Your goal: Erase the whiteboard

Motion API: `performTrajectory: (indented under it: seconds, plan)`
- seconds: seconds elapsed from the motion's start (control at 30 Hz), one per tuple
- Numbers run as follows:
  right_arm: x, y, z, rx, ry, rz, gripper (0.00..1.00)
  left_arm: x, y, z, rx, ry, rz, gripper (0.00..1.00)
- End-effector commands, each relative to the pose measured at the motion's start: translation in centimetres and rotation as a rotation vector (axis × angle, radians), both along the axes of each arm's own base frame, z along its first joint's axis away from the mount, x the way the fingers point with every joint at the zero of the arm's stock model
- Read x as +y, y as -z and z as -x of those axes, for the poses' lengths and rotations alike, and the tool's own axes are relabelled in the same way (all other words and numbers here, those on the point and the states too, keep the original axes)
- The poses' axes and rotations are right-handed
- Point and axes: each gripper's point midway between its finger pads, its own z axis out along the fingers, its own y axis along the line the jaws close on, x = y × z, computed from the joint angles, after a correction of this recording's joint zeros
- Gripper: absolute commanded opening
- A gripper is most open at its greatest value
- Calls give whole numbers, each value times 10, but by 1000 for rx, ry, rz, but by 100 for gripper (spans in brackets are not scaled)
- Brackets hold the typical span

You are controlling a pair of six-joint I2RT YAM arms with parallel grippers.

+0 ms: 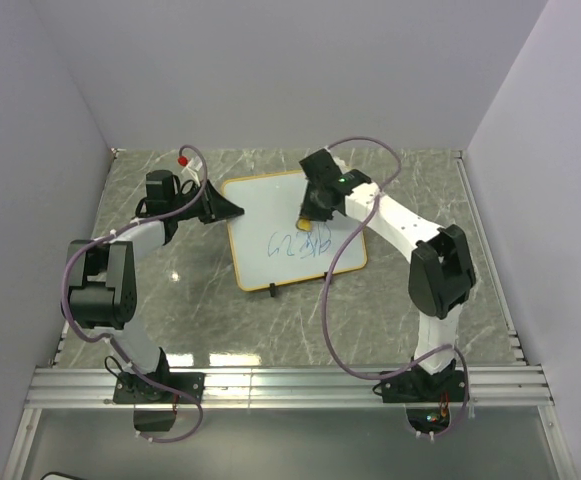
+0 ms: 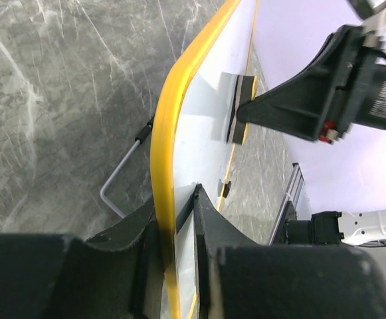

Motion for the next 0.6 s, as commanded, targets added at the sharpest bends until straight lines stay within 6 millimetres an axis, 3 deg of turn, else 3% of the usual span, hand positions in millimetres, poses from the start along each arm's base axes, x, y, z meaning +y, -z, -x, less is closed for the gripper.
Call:
performTrajectory:
  seconds: [0.0,0.07,0.17,0.27,0.43,0.57]
  plan:
    - [-72,28,-1,28,195,159,0,-1,-2,-1,-51,-9,-75,0]
    - [-99,44,9,79,247,191,0,-2,-2,1,-54,-3,-80,0]
    - [-116,55,21,107,267,197,0,-3,-1,1,-57,-5,-91,0]
    - [-113,54,24,96,249,175,0,-4,-1,2,-57,-1,-96,0]
    - [-79,34,20,54,192,94,0,-6,-3,3,-57,1,-103,0]
    - [-20,11,27,8,56,-4,0,-7,-1,4,-54,-1,-115,0]
